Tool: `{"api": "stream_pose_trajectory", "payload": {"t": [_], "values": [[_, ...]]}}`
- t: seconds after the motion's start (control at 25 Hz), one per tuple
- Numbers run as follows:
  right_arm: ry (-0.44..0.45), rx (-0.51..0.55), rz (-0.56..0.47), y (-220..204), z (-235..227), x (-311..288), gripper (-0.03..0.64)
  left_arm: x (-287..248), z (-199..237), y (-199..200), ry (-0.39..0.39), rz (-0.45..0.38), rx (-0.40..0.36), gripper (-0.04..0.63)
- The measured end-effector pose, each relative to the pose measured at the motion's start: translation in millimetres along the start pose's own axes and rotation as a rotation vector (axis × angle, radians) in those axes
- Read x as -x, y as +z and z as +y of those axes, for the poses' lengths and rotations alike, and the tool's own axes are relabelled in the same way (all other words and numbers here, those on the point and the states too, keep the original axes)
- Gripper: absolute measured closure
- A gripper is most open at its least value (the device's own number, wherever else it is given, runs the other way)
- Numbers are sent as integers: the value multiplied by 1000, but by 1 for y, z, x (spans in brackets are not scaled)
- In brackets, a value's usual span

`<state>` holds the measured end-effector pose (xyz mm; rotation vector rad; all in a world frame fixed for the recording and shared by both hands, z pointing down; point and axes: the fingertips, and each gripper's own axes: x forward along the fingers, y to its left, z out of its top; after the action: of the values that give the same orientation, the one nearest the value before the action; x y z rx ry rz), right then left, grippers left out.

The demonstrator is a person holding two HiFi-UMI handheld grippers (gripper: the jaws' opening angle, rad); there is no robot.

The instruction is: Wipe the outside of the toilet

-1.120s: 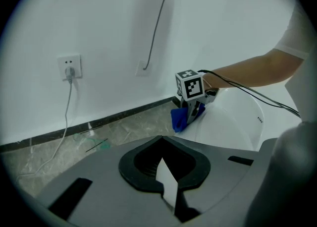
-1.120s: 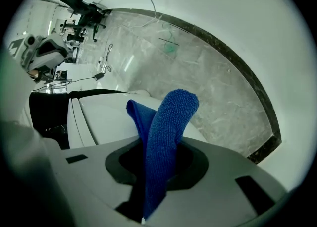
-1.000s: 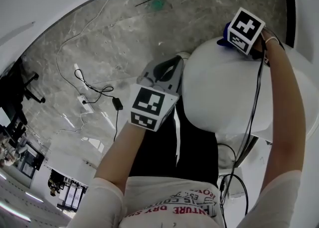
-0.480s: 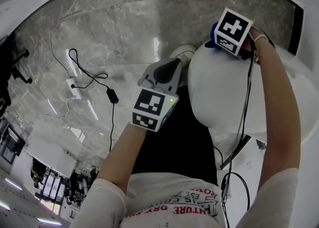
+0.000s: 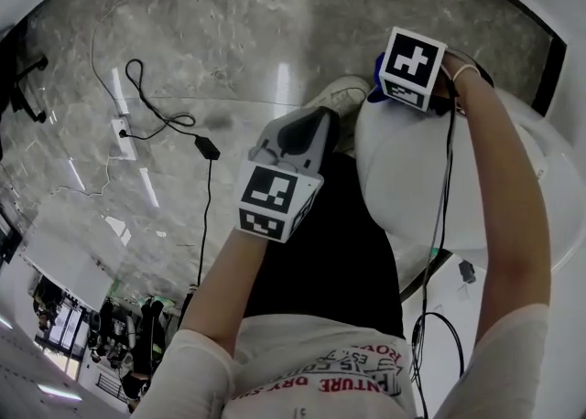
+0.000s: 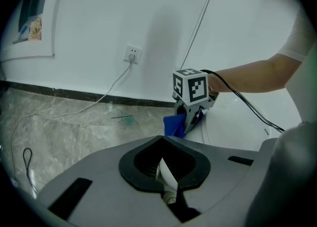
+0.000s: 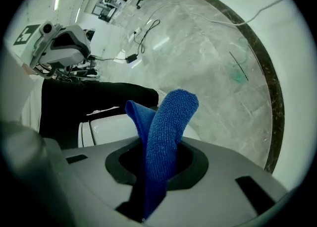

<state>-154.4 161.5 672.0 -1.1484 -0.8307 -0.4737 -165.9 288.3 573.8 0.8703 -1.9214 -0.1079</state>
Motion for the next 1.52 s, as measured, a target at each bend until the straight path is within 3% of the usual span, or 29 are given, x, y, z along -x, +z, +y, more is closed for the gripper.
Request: {"api": "stream_pose_trajectory", "payload": {"t": [0.44,0.6,0.72,0.92,1.24,1.52], "values": [[60,254,77,41,55,-28,534,37,26,-41,85,-40,99,591],[52,266,40,47,67,-24,534,46,20,-53,88,-29,100,591],[48,202,-104,58,72,7,534,50,12,-46,87,-20,83,591],[-83,84,-323,39,58,75,534,45,-14,9,60,-33,-8,591],[-173,-255,-550,-83,59,151,534,7,-112,129,-61,-51,-203,591],[-198,-550,-735,-178,74,176,534,-34,-207,181,-251,79,-423,591]]}}
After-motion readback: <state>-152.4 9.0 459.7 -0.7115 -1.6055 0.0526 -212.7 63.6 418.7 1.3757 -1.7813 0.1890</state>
